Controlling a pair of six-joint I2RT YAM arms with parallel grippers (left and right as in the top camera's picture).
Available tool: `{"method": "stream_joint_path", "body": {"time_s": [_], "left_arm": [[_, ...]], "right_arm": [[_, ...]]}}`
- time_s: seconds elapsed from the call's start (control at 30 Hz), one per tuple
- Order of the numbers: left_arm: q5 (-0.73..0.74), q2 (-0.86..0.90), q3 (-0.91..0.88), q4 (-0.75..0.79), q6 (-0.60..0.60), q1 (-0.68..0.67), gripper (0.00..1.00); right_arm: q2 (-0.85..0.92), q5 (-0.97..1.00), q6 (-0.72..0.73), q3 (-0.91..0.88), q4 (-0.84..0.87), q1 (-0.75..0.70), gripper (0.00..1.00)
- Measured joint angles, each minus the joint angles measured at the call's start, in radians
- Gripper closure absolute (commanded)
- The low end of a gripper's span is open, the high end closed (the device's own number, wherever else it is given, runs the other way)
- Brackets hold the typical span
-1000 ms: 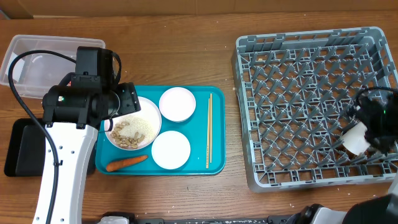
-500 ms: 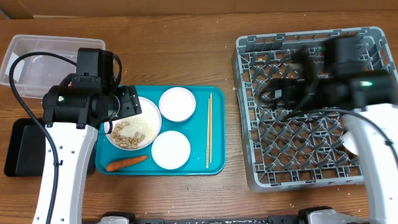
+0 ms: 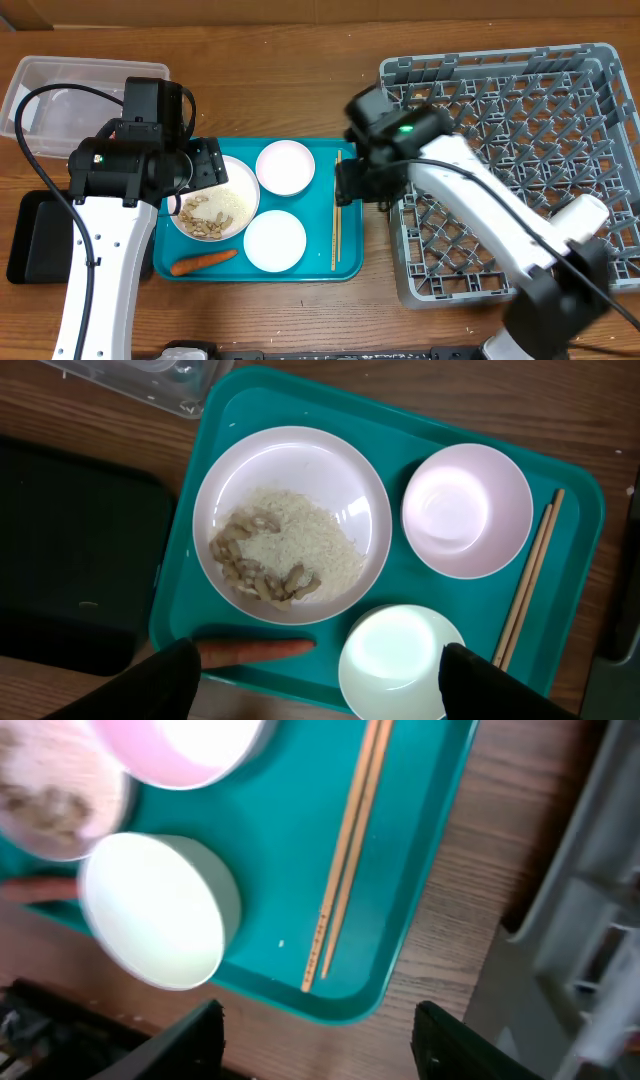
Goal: Sort waste into correct bins and load items into the dishwasher
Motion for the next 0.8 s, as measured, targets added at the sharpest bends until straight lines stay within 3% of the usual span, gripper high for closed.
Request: {"method": "stream_joint_path", "body": {"time_s": [0.27, 0.8], "left_arm": [[0.000, 0.000, 0.000, 0.000, 0.000, 0.000, 0.21], [-0.004, 0.000, 0.000, 0.000, 0.000, 0.000, 0.21]], "right_arm": [[0.163, 0.031, 0.064, 0.000, 0.061, 0.022, 0.56], [0.258, 0.045, 0.101, -0.036, 0.142, 0.026, 0.57]]}}
